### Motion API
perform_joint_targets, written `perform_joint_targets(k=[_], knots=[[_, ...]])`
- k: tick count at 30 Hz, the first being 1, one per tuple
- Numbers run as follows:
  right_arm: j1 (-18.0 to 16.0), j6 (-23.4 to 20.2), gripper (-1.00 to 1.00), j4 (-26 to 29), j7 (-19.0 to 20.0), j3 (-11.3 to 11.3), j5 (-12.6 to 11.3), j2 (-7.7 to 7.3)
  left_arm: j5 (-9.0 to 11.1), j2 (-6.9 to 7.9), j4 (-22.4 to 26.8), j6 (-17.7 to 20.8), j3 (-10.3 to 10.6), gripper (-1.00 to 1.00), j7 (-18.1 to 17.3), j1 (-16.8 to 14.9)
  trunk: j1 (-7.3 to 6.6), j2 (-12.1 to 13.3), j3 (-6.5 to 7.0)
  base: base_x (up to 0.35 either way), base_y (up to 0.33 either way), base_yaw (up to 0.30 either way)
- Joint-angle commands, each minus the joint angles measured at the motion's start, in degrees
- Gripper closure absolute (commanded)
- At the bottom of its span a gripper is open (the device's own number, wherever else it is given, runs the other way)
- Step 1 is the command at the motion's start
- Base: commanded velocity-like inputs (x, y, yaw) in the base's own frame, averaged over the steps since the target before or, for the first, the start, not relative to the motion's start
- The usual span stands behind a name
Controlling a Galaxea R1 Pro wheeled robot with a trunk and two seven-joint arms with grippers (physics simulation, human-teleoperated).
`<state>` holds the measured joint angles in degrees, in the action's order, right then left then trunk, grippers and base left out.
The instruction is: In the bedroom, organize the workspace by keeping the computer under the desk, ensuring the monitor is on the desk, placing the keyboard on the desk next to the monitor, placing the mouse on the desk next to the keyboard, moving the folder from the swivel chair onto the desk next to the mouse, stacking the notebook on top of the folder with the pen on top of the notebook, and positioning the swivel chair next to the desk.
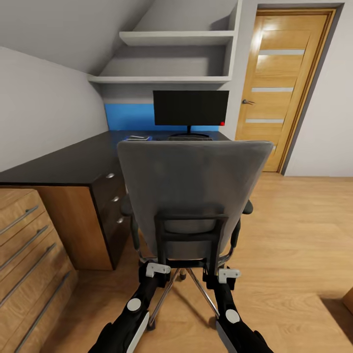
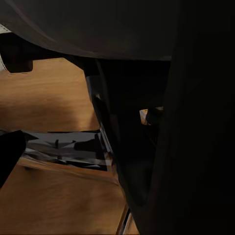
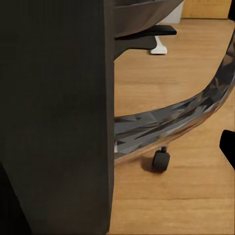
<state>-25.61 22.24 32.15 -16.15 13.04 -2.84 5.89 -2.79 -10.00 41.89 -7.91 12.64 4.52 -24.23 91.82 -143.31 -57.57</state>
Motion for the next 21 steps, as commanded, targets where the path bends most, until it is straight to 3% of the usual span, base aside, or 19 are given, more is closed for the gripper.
perform_joint_targets(k=[1, 21], knots=[[-0.06, 0.35, -1.00, -0.07, -0.63, 0.14, -0.85, -0.05, -0.21, 0.00, -0.06, -0.17, 0.01, -1.00, 0.49, -0.03, 0.01, -0.01, -0.05, 0.201, -0.035, 0.000], [-0.06, 0.35, -1.00, -0.07, -0.63, 0.14, -0.86, -0.06, -0.18, 0.00, -0.61, -0.17, 0.01, -1.00, 0.57, 0.01, 0.01, -0.01, -0.05, 0.258, -0.004, 0.000]])
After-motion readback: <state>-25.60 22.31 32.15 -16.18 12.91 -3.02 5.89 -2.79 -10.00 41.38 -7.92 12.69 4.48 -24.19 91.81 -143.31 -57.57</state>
